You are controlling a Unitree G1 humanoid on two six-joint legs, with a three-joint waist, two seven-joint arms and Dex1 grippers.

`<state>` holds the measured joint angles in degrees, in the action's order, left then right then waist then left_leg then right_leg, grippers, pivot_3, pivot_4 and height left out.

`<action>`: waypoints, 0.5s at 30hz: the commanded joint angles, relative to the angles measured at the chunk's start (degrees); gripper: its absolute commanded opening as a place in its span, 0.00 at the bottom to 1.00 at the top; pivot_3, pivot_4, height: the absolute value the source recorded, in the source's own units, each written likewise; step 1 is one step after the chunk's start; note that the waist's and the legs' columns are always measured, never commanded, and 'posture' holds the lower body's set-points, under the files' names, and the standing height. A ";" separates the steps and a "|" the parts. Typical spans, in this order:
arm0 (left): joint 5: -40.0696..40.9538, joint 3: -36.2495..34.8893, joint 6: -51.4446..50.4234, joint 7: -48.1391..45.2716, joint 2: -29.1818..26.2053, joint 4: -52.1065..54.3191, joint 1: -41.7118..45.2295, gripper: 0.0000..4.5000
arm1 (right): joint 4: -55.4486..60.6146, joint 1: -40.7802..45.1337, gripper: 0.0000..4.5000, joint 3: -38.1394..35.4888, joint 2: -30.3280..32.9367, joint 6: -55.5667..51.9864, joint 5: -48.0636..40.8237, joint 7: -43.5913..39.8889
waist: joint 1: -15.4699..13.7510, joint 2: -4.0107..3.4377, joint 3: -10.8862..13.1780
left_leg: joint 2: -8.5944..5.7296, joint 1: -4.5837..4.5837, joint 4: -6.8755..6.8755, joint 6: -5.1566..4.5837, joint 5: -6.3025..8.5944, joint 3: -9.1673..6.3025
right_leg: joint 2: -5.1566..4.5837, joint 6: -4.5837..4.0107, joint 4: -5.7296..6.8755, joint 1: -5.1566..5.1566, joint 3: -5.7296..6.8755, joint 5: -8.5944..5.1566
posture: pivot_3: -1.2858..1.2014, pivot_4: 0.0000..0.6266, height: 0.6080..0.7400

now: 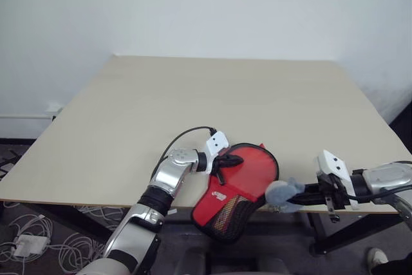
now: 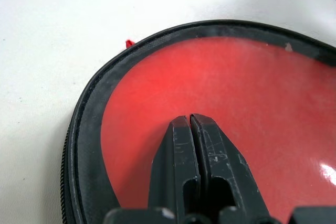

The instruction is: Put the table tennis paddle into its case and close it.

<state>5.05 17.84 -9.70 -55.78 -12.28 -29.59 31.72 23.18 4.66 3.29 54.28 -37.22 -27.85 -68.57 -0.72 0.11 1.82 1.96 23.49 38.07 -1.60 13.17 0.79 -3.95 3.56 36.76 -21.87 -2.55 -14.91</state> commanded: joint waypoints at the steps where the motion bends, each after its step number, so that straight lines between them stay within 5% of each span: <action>1: -2.09 1.75 -0.04 -0.92 -0.13 -2.66 -0.67 0.00 | -0.25 2.14 0.01 0.49 -0.76 1.21 0.81 0.92 | -0.01 0.02 0.00 | 0.00 0.01 0.00 0.00 0.00 0.00 | 0.00 -0.02 0.00 0.00 0.00 0.01 | 0.52 0.00 1.00; 15: -2.67 3.79 4.85 -8.37 2.00 -6.49 3.44 0.00 | -4.50 4.65 0.01 0.15 -1.13 6.02 3.70 1.14 | -0.03 0.04 0.01 | 0.00 0.02 0.02 0.00 0.00 0.01 | 0.01 -0.02 -0.01 0.09 0.01 0.01 | 0.52 0.00 1.00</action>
<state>3.89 19.77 -5.21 -63.04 -10.66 -34.50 34.91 17.37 8.44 5.75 52.97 -32.20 -23.01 -67.22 -0.75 0.15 1.83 1.97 23.52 38.09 -1.61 13.17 0.80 -3.94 3.54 36.75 -21.77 -2.55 -14.89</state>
